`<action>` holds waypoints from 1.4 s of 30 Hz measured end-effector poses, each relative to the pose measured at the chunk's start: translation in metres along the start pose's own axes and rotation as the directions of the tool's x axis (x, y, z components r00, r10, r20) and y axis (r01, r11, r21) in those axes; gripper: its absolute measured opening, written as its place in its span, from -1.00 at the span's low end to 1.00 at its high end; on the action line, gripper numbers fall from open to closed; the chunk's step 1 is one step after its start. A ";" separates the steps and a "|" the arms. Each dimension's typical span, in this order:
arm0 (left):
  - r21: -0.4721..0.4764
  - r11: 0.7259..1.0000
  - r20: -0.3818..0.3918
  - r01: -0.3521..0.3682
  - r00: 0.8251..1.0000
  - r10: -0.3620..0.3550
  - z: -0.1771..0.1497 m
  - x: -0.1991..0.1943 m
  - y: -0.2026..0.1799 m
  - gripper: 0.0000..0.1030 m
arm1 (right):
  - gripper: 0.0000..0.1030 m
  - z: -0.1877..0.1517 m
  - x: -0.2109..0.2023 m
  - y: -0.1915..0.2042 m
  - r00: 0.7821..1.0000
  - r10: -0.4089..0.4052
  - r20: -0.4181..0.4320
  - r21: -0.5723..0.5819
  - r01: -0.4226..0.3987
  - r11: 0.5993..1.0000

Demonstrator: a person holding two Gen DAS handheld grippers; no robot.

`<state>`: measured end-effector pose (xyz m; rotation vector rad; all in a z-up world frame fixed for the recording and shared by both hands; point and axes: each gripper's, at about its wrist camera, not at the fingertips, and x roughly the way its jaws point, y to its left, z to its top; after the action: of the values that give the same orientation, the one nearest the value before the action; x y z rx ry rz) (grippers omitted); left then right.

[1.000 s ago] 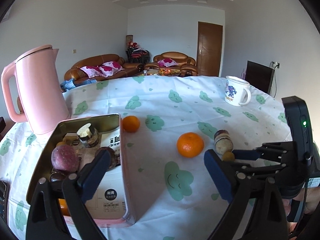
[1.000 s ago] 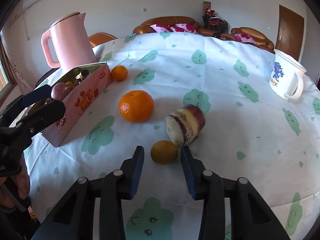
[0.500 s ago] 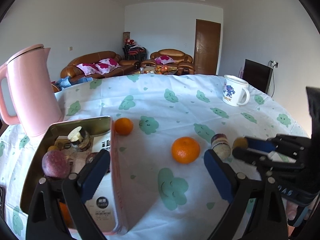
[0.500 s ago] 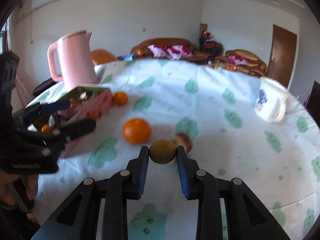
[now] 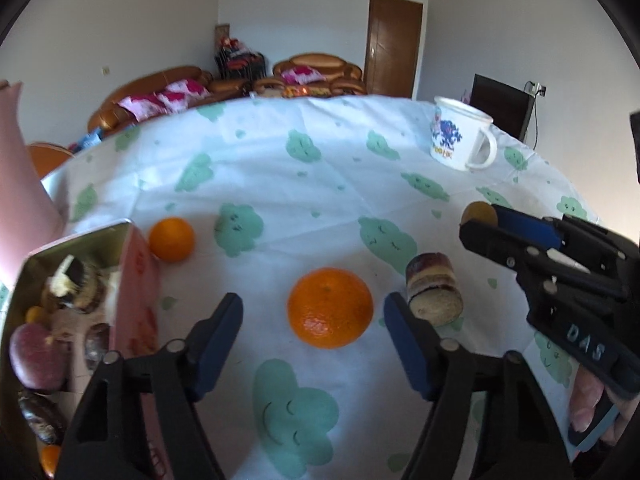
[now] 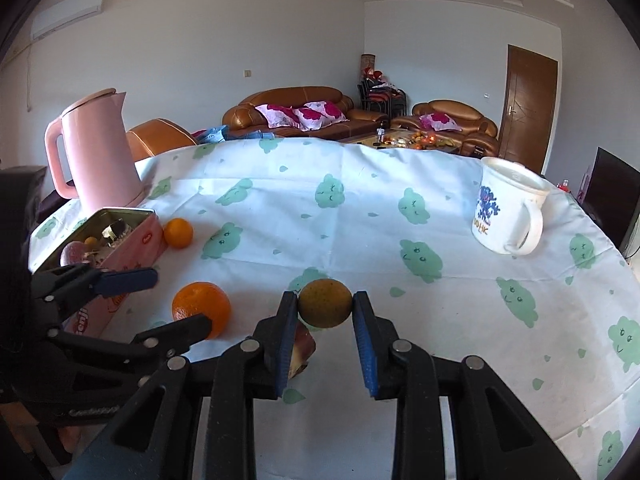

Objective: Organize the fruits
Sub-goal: 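Grasp an orange with the left gripper while the right grasps a small yellow fruit, then lift the orange with the left gripper while the right holds the yellow fruit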

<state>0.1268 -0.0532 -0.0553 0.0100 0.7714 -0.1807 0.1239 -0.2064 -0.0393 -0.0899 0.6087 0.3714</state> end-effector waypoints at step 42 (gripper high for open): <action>0.004 1.000 0.137 0.027 0.990 -0.027 -0.001 -0.024 0.000 -0.03 | -0.42 -0.006 -0.014 0.000 0.991 0.106 0.085 -0.009 -0.106 0.994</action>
<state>0.1088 -0.0495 -0.0394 -0.0111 0.6349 -0.2058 0.1103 -0.2115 -0.0360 -0.0453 0.5293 0.4772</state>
